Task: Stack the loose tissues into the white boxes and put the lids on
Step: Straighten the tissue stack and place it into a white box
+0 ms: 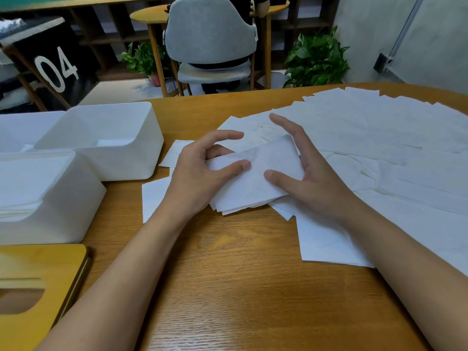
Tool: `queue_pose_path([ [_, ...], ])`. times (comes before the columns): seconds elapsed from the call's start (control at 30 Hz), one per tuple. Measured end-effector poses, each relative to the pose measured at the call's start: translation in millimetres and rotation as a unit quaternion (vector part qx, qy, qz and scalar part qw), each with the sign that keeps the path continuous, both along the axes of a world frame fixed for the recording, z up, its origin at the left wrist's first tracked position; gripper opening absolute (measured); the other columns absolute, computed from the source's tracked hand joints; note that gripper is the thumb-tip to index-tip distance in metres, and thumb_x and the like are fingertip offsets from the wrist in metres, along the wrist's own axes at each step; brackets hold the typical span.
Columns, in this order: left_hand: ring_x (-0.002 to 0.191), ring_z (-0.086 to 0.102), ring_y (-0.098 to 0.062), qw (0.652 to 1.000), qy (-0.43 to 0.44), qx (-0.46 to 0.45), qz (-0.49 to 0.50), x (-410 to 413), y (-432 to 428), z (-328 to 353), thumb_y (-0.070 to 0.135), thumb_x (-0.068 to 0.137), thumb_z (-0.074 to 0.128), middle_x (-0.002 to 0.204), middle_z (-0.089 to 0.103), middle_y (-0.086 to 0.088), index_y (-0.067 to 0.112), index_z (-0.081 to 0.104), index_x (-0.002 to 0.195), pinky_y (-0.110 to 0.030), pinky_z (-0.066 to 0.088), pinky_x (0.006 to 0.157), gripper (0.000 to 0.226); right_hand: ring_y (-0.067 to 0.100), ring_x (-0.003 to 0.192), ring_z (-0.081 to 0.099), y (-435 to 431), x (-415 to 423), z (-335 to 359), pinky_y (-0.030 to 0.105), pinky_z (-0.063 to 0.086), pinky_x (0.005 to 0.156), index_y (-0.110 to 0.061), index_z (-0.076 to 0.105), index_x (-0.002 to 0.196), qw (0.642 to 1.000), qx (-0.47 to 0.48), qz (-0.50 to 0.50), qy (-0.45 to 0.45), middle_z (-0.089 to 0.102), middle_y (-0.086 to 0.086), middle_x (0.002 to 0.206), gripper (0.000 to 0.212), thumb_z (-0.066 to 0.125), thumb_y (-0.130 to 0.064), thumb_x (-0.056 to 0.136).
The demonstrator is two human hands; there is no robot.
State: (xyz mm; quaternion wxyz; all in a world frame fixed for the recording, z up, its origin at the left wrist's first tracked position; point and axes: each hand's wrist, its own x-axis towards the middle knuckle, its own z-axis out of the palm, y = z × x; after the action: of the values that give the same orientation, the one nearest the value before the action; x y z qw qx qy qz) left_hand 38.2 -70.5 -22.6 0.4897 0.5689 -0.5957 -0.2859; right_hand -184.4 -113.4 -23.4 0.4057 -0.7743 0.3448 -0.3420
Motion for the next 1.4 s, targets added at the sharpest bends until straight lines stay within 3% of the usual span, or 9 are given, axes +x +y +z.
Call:
queue_pose_path([
  [0.13, 0.105, 0.065, -0.004, 0.999, -0.025, -0.029, 0.032, -1.3, -3.5, -5.9, 0.032, 0.088, 0.085, 0.11, 0.072, 0.012, 0.035, 0.069, 0.126, -0.017, 0.049, 0.079, 0.041, 0.001, 0.127, 0.053, -1.0, -2.0, 1.0, 0.019, 0.047, 0.102, -0.041, 0.052, 0.143, 0.999, -0.028, -0.005, -0.031, 0.052, -0.028, 0.14, 0.054, 0.067, -0.012, 0.101],
  [0.23, 0.111, 0.06, 0.003, 0.999, 0.002, 0.008, 0.037, -3.5, -4.1, -4.7, 0.038, 0.092, 0.079, 0.127, 0.064, 0.017, 0.04, 0.065, 0.13, -0.01, 0.049, 0.078, 0.041, 0.005, 0.117, 0.063, -5.3, -4.6, 1.1, 0.016, 0.045, 0.095, -0.026, 0.076, 0.115, 0.998, -0.023, -0.013, -0.065, 0.073, -0.017, 0.119, 0.029, 0.065, -0.003, 0.1],
  [0.37, 0.092, 0.073, -0.006, 0.998, 0.061, 0.028, -0.002, -6.6, -1.9, -2.7, 0.022, 0.094, 0.079, 0.117, 0.07, 0.006, 0.031, 0.064, 0.132, -0.019, 0.057, 0.071, 0.042, 0.001, 0.11, 0.068, -10.2, -8.0, -0.4, 0.012, 0.046, 0.095, -0.024, 0.083, 0.098, 0.998, 0.004, -0.043, -0.053, 0.079, -0.016, 0.103, 0.025, 0.068, -0.004, 0.097],
  [0.47, 0.089, 0.068, -0.003, 0.999, -0.024, -0.014, 0.019, -0.6, -4.1, -8.0, 0.019, 0.093, 0.079, 0.098, 0.067, 0.012, 0.029, 0.062, 0.134, -0.018, 0.054, 0.074, 0.045, -0.005, 0.113, 0.066, -12.4, -8.7, -3.7, 0.011, 0.046, 0.099, -0.029, 0.083, 0.103, 0.996, 0.0, -0.075, -0.039, 0.078, -0.022, 0.107, 0.028, 0.069, -0.005, 0.097],
  [0.6, 0.122, 0.056, 0.001, 0.976, -0.205, -0.012, 0.069, 15.3, -8.2, -17.8, 0.029, 0.091, 0.08, 0.127, 0.066, 0.014, 0.032, 0.056, 0.141, -0.018, 0.042, 0.097, 0.056, -0.003, 0.111, 0.068, -17.1, -12.8, -4.6, 0.017, 0.05, 0.099, -0.025, 0.083, 0.107, 0.985, -0.022, -0.151, -0.083, 0.079, -0.018, 0.108, 0.03, 0.066, -0.003, 0.097],
  [0.77, 0.135, 0.051, -0.006, 0.968, -0.247, 0.034, 0.036, 19.2, -10.7, -22.9, 0.041, 0.089, 0.079, 0.141, 0.062, 0.017, 0.034, 0.064, 0.135, -0.04, 0.037, 0.119, 0.048, 0.0, 0.108, 0.069, -21.0, -16.2, -4.9, 0.024, 0.053, 0.097, -0.025, 0.083, 0.106, 0.976, -0.031, -0.19, -0.099, 0.079, -0.015, 0.106, 0.029, 0.065, -0.004, 0.096],
  [1.1, 0.114, 0.061, -0.001, 0.969, -0.237, -0.02, 0.064, 21.2, -19.8, -30.9, 0.033, 0.091, 0.08, 0.12, 0.072, 0.014, 0.028, 0.078, 0.117, -0.029, 0.048, 0.102, 0.026, 0.002, 0.106, 0.069, -22.4, -15.4, -7.0, 0.032, 0.057, 0.097, -0.03, 0.083, 0.104, 0.975, -0.016, -0.202, -0.087, 0.079, -0.018, 0.105, 0.032, 0.063, -0.006, 0.096],
  [1.33, 0.095, 0.069, -0.011, 0.955, -0.273, -0.088, 0.071, 20.0, -26.0, -35.8, 0.018, 0.093, 0.078, 0.1, 0.076, 0.008, 0.02, 0.083, 0.098, -0.042, 0.056, 0.088, 0.008, 0.005, 0.105, 0.07, -23.0, -14.8, -9.0, 0.039, 0.058, 0.097, -0.03, 0.083, 0.105, 0.976, -0.008, -0.203, -0.082, 0.079, -0.017, 0.107, 0.032, 0.063, -0.006, 0.096],
  [1.4, 0.093, 0.069, -0.014, 0.949, -0.29, -0.105, 0.071, 19.6, -26.8, -36.0, 0.014, 0.095, 0.075, 0.1, 0.075, 0.006, 0.017, 0.082, 0.098, -0.044, 0.057, 0.084, 0.009, 0.017, 0.1, 0.072, -23.8, -14.9, -10.3, 0.044, 0.059, 0.094, -0.031, 0.083, 0.105, 0.976, -0.013, -0.206, -0.075, 0.079, -0.017, 0.105, 0.032, 0.063, -0.007, 0.096],
])
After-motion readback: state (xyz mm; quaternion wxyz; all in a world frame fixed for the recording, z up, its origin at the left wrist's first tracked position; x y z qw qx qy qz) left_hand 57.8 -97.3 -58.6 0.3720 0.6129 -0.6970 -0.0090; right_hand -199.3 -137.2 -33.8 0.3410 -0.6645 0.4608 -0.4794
